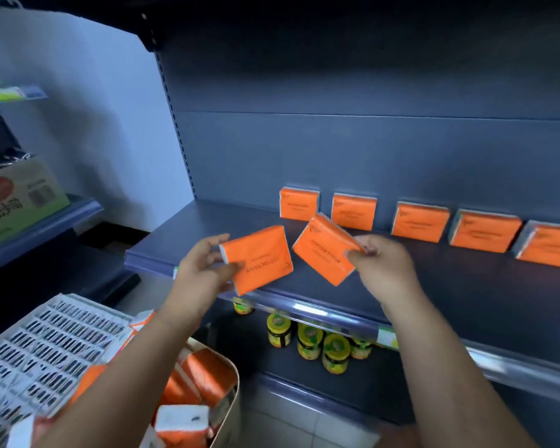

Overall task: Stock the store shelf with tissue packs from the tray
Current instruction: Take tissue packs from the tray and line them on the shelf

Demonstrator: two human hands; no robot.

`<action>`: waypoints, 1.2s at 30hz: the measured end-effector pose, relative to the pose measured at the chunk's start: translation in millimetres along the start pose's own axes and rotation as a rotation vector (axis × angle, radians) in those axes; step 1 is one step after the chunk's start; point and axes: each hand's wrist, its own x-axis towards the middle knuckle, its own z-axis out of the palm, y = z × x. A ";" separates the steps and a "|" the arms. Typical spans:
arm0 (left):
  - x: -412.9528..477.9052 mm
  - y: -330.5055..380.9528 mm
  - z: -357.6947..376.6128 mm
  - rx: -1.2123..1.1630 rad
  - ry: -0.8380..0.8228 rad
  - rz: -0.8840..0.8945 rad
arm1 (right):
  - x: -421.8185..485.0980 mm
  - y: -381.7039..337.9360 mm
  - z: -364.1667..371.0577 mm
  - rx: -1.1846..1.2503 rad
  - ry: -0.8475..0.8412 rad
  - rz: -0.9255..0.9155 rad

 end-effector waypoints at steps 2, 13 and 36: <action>6.3 1.6 18.4 -0.033 -0.010 -0.016 | 5.0 3.3 -10.4 -0.002 0.071 -0.006; 50.9 -7.5 107.1 -0.582 -0.012 -0.392 | 54.5 23.7 -11.8 0.080 0.191 0.018; 184.5 -57.1 130.3 -0.349 0.055 -0.152 | 170.4 65.0 2.3 -0.502 0.270 -0.288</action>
